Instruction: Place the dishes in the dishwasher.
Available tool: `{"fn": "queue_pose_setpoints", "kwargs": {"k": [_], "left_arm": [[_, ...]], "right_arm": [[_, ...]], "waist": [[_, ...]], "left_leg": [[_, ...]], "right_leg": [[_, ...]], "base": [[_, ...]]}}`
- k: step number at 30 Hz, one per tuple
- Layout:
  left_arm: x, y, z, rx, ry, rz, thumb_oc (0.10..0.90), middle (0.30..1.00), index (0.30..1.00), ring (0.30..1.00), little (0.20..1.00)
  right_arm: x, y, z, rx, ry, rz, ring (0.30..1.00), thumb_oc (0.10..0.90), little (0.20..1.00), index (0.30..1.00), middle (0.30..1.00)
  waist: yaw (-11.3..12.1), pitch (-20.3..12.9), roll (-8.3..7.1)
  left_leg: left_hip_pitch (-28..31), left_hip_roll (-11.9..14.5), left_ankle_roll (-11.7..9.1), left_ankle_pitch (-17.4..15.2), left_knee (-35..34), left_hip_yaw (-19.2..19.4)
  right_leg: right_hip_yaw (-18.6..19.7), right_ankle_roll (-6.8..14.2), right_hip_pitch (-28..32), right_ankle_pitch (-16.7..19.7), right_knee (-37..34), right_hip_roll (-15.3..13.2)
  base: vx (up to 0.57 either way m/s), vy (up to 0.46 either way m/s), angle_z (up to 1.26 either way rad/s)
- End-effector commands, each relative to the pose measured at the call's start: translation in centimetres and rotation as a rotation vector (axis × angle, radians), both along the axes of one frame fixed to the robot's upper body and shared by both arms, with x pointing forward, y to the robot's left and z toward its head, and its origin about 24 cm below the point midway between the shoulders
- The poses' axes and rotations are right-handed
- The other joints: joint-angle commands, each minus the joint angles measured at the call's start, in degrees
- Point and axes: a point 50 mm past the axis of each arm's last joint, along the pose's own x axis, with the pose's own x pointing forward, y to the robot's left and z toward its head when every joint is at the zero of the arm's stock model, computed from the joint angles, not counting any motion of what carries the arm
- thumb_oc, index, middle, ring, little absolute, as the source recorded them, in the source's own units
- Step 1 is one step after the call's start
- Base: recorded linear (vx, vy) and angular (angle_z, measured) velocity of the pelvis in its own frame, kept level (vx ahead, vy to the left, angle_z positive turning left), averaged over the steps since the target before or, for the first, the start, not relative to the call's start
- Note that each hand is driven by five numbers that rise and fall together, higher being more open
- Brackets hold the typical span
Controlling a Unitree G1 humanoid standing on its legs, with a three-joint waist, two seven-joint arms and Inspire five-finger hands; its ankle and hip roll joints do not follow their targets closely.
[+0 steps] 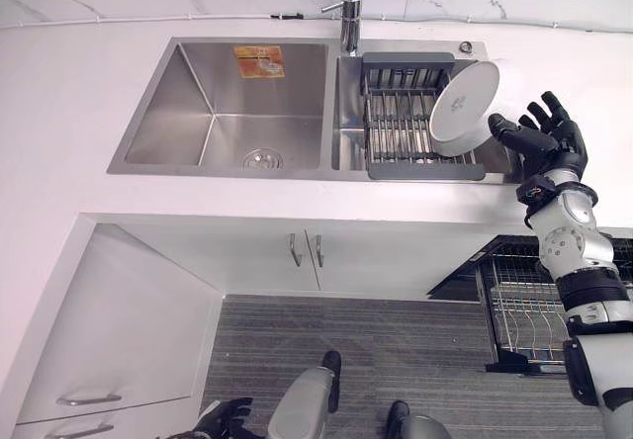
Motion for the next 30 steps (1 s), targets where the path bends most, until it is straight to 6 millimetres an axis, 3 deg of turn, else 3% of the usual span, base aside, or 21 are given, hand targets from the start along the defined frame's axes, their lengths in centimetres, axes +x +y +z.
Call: {"fn": "queue_pose_setpoints", "kwargs": {"k": [1,11,13,22,30], "left_arm": [[-1.1,1.4,0.2,0.048,0.02,0.015,0.8,0.9,0.9,0.9,0.9],[-0.7,1.3,0.3,0.038,0.0,0.029,0.8,0.9,0.9,0.9,0.9],[-0.6,1.3,0.4,0.034,-0.007,0.034,0.8,0.9,0.9,0.9,0.9],[-0.8,1.5,0.3,0.051,0.015,0.013,0.8,0.9,0.9,0.9,0.9],[-0.6,1.5,0.4,0.054,0.009,0.019,0.8,0.9,0.9,0.9,0.9]], "right_arm": [[0.2,-0.1,7.2,-0.006,-0.261,-0.007,0.9,0.8,0.9,0.9,0.9],[0.4,0.6,7.9,-0.021,-0.289,0.021,0.9,0.8,0.9,0.9,0.9],[0.4,1.2,8.7,-0.051,-0.322,0.04,0.9,0.8,0.9,0.9,0.9],[0.4,2.8,10.2,-0.113,-0.353,0.066,0.9,0.8,0.9,0.9,0.9],[0.6,3.0,9.8,-0.095,-0.331,0.074,0.9,0.8,0.9,0.9,0.9]], "waist": [[0.82,-3.63,0.42],[0.85,-2.26,1.66],[1.02,-2.0,1.89],[1.21,-2.05,1.41],[1.32,-1.97,1.33]], "left_leg": [[2.33,0.45,-2.88,-3.4,-3.26,-5.51],[1.72,-0.12,-2.59,-2.98,-3.26,-6.45],[1.49,-0.42,-2.48,-2.81,-3.26,-6.9],[1.63,-0.37,-2.56,-2.77,-3.26,-7.33],[1.43,-0.39,-2.43,-2.8,-3.26,-7.06]], "right_leg": [[-1.21,0.95,-3.06,3.26,0.53,-0.07],[-1.31,0.31,-3.43,3.22,0.53,0.13],[-1.25,0.17,-3.5,3.19,0.53,0.3],[-1.29,0.08,-3.39,3.18,0.53,0.51],[-1.32,0.3,-3.51,3.34,0.53,0.3]], "base": [[0.01,-0.012,0.03],[0.0,0.0,0.01],[0.0,0.0,0.0],[0.0,-0.001,0.0],[0.0,0.0,0.0]]}}
